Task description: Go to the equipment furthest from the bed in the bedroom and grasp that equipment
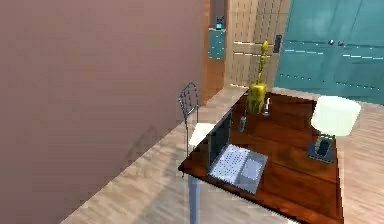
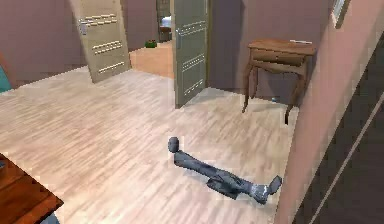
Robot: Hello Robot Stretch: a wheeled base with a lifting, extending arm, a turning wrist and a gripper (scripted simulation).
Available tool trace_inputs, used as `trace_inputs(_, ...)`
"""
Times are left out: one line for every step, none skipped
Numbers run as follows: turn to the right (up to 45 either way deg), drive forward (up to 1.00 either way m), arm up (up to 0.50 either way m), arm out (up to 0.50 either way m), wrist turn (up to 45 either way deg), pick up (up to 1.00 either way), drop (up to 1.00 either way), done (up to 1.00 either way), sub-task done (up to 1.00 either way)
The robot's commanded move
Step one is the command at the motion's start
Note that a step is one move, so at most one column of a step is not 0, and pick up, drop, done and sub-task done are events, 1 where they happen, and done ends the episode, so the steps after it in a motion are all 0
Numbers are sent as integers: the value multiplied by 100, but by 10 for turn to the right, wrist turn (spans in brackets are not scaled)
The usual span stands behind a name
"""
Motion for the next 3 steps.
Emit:
trace_inputs(-150, 0, 0, 0, 0, 0, 0, 0, 0)
trace_inputs(0, 20, 0, 0, 0, 0, 0, 0, 0)
trace_inputs(450, 0, 0, 0, 0, 0, 0, 0, 0)
